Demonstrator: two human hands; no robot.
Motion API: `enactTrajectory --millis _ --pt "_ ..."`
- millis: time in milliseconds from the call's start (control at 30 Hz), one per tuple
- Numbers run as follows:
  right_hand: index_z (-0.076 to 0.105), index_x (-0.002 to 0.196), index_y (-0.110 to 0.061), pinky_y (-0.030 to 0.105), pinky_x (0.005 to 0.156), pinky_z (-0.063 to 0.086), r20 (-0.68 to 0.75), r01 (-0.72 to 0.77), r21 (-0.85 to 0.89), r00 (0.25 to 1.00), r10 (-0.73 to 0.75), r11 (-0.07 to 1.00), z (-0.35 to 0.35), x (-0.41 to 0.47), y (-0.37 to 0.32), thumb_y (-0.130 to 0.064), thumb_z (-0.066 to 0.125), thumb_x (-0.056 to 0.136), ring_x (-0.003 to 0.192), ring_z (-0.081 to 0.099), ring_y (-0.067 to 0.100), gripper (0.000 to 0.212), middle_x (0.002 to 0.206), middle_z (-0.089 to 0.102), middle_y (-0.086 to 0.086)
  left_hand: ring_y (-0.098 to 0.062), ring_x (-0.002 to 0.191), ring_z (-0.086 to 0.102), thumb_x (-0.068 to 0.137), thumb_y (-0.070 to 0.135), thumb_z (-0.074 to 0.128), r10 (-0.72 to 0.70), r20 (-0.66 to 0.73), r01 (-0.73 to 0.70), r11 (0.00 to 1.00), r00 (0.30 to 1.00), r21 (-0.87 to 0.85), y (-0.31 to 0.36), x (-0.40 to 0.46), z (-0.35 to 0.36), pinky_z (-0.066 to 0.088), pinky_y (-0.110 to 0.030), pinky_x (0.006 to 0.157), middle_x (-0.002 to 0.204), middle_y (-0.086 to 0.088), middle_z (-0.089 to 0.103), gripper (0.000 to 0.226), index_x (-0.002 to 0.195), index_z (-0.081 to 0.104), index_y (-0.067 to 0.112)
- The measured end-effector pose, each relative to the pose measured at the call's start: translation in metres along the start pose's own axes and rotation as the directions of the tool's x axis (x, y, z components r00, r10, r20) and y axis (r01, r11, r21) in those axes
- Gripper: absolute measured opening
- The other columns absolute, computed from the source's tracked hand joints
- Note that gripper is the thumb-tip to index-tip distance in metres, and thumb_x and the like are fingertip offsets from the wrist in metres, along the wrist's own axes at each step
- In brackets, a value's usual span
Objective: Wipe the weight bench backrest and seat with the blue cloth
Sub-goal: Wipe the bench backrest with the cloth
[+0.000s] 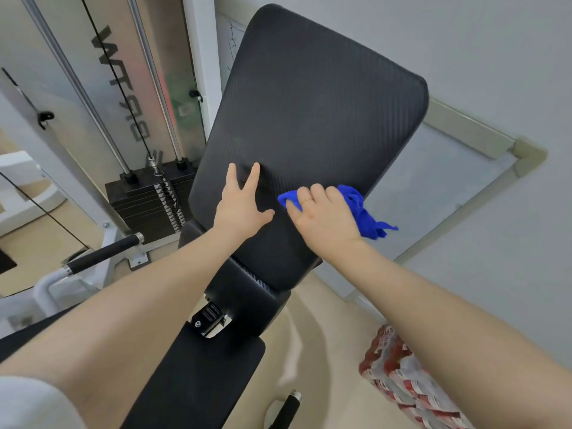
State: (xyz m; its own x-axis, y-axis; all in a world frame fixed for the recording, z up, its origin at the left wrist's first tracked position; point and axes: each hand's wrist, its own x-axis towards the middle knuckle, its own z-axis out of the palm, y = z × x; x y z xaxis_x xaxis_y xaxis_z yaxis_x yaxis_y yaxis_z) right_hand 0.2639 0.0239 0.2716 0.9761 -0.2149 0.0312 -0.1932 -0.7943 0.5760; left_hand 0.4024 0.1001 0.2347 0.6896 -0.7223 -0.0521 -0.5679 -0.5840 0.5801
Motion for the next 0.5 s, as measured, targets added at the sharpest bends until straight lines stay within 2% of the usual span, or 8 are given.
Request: enactTrajectory --millis 67,100,133,200,267,333,433,500 --pt "0.055 0.110 -0.013 0.033 0.067 0.028 0.035 0.052 -0.020 0.998 -0.052 0.998 -0.007 0.006 0.009 -0.006 0.038 0.086 0.088 0.045 0.023 0.030 0.102 0.052 0.006 -0.029 0.144 0.016 0.079 0.031 0.070 -0.026 0.005 0.026 0.999 1.000 0.029 0.001 -0.001 0.002 0.035 -0.042 0.106 0.157 -0.010 -0.011 0.101 0.149 -0.002 0.022" --pt "0.058 0.101 -0.015 0.033 0.065 0.027 0.009 0.019 -0.078 1.000 -0.019 0.997 -0.011 0.011 0.019 -0.005 0.036 0.082 0.084 0.046 0.022 0.031 0.095 0.052 0.004 -0.030 0.144 0.016 0.078 0.032 0.071 -0.037 0.006 0.036 0.998 0.999 0.048 0.000 0.000 0.002 0.034 -0.043 0.107 0.157 -0.011 -0.011 0.104 0.148 -0.005 0.019" --pt "0.061 0.092 -0.019 0.032 0.062 0.027 -0.060 -0.063 -0.123 0.997 0.056 0.990 -0.015 0.016 0.031 -0.006 0.039 0.076 0.077 0.047 0.021 0.030 0.088 0.054 0.002 -0.030 0.144 0.016 0.077 0.034 0.072 -0.037 0.005 0.036 0.997 0.999 0.071 -0.001 0.001 0.001 0.033 -0.043 0.108 0.157 -0.012 -0.011 0.107 0.148 -0.006 0.017" --pt "0.064 0.077 -0.022 0.030 0.057 0.030 -0.214 -0.257 -0.094 0.949 0.232 0.962 -0.019 0.024 0.053 -0.009 0.055 0.064 0.066 0.047 0.021 0.021 0.077 0.056 0.001 -0.032 0.144 0.014 0.074 0.038 0.074 -0.020 -0.003 0.021 0.992 1.000 0.121 -0.005 0.001 0.001 0.031 -0.043 0.111 0.157 -0.014 -0.010 0.111 0.148 -0.006 0.016" --pt "0.065 0.078 -0.022 0.029 0.056 0.032 -0.239 -0.326 -0.044 0.921 0.307 0.944 -0.012 0.025 0.055 -0.012 0.065 0.060 0.063 0.046 0.022 0.020 0.076 0.057 0.003 -0.031 0.145 0.010 0.071 0.041 0.076 -0.031 -0.007 0.032 0.993 0.999 0.112 -0.011 0.002 0.005 0.027 -0.043 0.114 0.157 -0.014 -0.009 0.115 0.148 -0.006 0.014" --pt "0.067 0.091 -0.024 0.029 0.058 0.031 -0.176 -0.241 -0.047 0.957 0.229 0.969 -0.008 0.019 0.035 -0.016 0.063 0.065 0.067 0.046 0.021 0.028 0.082 0.057 0.002 -0.030 0.146 0.007 0.069 0.043 0.076 -0.091 0.011 0.090 0.995 0.996 0.035 -0.016 0.002 0.014 0.024 -0.043 0.115 0.157 -0.015 -0.010 0.118 0.148 -0.006 0.012" --pt "0.054 0.116 -0.016 0.033 0.067 0.027 0.080 0.026 0.044 0.996 -0.029 0.999 0.001 0.007 -0.002 -0.011 0.046 0.085 0.084 0.043 0.023 0.032 0.104 0.051 0.007 -0.033 0.145 0.010 0.069 0.045 0.076 -0.194 0.039 0.197 0.978 0.980 -0.072 -0.021 0.002 0.024 0.027 -0.045 0.114 0.157 -0.016 -0.008 0.117 0.148 -0.006 0.015" --pt "0.052 0.112 -0.013 0.034 0.068 0.025 0.114 0.087 0.065 0.989 -0.094 0.994 0.001 0.013 0.004 -0.009 0.043 0.087 0.083 0.036 0.023 0.027 0.105 0.048 0.008 -0.033 0.144 0.014 0.068 0.046 0.076 -0.223 0.056 0.229 0.967 0.973 -0.113 -0.023 0.003 0.026 0.030 -0.046 0.112 0.157 -0.016 -0.006 0.118 0.148 -0.006 0.019"
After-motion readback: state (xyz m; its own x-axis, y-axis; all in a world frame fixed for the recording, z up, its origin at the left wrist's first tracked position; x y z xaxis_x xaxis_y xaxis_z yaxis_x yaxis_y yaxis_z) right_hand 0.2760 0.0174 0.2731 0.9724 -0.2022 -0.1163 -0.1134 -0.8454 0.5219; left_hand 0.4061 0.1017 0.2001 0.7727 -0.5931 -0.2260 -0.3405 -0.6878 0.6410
